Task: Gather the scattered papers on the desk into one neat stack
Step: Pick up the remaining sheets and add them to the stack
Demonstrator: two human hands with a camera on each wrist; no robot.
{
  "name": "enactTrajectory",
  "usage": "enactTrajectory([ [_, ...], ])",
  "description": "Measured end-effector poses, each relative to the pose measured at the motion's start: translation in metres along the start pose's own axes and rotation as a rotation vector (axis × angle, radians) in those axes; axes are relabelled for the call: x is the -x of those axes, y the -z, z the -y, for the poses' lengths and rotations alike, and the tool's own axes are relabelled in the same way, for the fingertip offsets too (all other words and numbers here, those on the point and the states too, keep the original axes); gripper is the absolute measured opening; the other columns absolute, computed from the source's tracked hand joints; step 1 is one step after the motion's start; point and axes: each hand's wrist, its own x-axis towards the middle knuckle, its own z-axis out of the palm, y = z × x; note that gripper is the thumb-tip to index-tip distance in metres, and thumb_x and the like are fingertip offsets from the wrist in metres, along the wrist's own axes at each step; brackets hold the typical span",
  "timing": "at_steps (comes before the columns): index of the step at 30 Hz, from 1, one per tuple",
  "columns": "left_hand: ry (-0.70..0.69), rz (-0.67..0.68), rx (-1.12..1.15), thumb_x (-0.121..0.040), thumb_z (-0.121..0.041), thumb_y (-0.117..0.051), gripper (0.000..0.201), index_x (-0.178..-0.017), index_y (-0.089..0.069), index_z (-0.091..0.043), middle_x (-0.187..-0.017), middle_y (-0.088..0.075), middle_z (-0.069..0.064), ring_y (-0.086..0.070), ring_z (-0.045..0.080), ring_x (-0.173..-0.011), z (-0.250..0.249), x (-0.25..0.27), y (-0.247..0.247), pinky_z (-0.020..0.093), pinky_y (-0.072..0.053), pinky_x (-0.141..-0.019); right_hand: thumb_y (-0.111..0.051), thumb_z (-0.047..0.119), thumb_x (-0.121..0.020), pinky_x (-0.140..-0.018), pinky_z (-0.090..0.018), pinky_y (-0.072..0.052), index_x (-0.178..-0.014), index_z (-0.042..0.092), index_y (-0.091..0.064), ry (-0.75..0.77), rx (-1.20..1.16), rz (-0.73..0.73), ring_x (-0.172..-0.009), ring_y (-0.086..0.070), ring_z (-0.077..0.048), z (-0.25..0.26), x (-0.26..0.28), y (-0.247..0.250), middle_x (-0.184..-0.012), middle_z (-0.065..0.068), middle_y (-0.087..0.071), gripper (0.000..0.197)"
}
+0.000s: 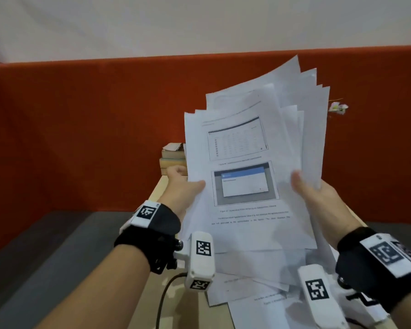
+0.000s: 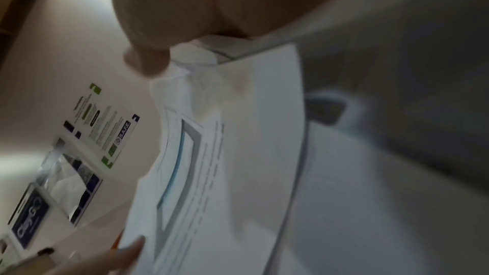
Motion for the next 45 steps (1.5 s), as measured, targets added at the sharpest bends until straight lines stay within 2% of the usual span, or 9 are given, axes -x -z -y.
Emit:
enactTrajectory([
  [3,0.062,0.141,0.134,-0.084,-0.009,-0.069,0.054,-0.126,-0.036,-0.012,-0.106,-0.069,0.011,-0.069,0.029,-0.094,-0.002,0.006,0.012,0.044,-0.055,-0.086,-0.061,0.016,-0.089,-0.074,-0.026,-0.056,-0.116,0.016,-0.061,0.029,0.025,-0.060,-0.084,-0.071,-0.010,-0.002,-0.003,0.001,-0.107,-0.002,-0.072,0.027],
  [8,0.048,0.313,0.025,-0.075,-0.020,-0.077,0.052,-0.125,-0.063,-0.012,-0.116,-0.073,0.005,-0.065,0.024,-0.112,0.006,0.010,0.024,0.040,-0.047,-0.101,-0.063,0.011,-0.087,-0.069,-0.018,-0.057,-0.118,0.008,-0.064,0.057,-0.060,0.011,-0.093,-0.073,-0.016,-0.001,-0.006,-0.008,-0.104,-0.005,-0.075,0.031],
  [12,-0.065,0.187,-0.016,-0.082,-0.009,-0.071,0.034,-0.115,-0.066,-0.014,-0.102,-0.077,-0.001,-0.072,0.009,-0.088,0.005,0.011,0.038,0.025,-0.057,-0.078,-0.057,0.032,-0.091,-0.060,-0.020,-0.052,-0.105,0.021,-0.066,0.067,0.067,0.029,-0.073,-0.070,-0.013,0.010,-0.006,-0.015,-0.097,-0.001,-0.072,0.020],
  [17,-0.082,0.026,-0.028,-0.084,-0.013,-0.068,0.021,-0.103,-0.069,-0.005,-0.089,-0.077,-0.001,-0.075,0.017,-0.072,-0.002,0.013,0.100,0.026,-0.060,-0.064,-0.058,0.051,-0.086,-0.064,-0.029,-0.041,-0.110,0.016,-0.060,-0.291,0.556,-0.060,-0.070,-0.057,-0.021,-0.007,-0.014,0.027,-0.102,-0.006,-0.066,0.043],
  [21,-0.019,-0.077,-0.294,-0.081,-0.037,-0.070,0.034,-0.088,-0.069,-0.004,-0.062,-0.072,-0.004,-0.064,0.016,-0.062,0.006,0.016,0.127,0.025,-0.043,-0.067,-0.073,0.053,-0.071,-0.072,-0.028,-0.045,-0.128,0.007,-0.052,-0.606,1.039,0.226,-0.086,-0.057,-0.019,-0.034,-0.019,0.026,-0.112,-0.007,-0.063,0.077],
  [29,0.127,-0.105,-0.313,-0.077,-0.042,-0.072,0.060,-0.112,-0.062,0.006,-0.107,-0.063,0.010,-0.058,0.024,-0.091,0.020,0.016,0.135,0.025,-0.041,-0.077,-0.061,0.051,-0.084,-0.094,-0.029,-0.042,-0.128,0.006,-0.056,-0.674,1.382,0.376,-0.116,-0.056,-0.023,-0.022,-0.025,0.010,-0.132,-0.007,-0.058,0.063],
  [32,0.123,-0.127,-0.203,-0.061,-0.048,-0.081,0.084,-0.122,-0.057,0.006,-0.119,-0.066,0.014,-0.059,0.029,-0.108,0.019,0.013,0.142,0.036,-0.040,-0.101,-0.050,0.047,-0.093,-0.089,-0.027,-0.040,-0.129,0.005,-0.056,-0.627,1.344,0.298,-0.110,-0.053,-0.021,-0.010,-0.029,0.014,-0.135,-0.008,-0.056,0.055],
  [40,0.053,-0.120,-0.060,-0.080,-0.026,-0.071,0.021,-0.087,-0.062,-0.008,-0.095,-0.067,0.000,-0.058,0.012,-0.083,0.015,0.009,0.136,0.026,-0.042,-0.075,-0.023,0.037,-0.103,-0.088,-0.025,-0.037,-0.131,0.001,-0.053,-0.535,1.329,0.127,-0.126,-0.050,-0.025,-0.002,-0.045,0.029,-0.135,-0.011,-0.056,0.054],
  [45,0.070,-0.101,-0.017,-0.080,-0.022,-0.072,0.030,-0.102,-0.064,-0.004,-0.102,-0.068,0.000,-0.059,0.015,-0.098,0.017,0.010,0.134,0.032,-0.038,-0.092,-0.043,0.008,-0.097,-0.083,-0.028,-0.040,-0.129,-0.007,-0.052,-0.601,1.042,-0.016,-0.113,-0.055,-0.032,-0.038,-0.058,0.049,-0.122,-0.021,-0.057,0.036],
])
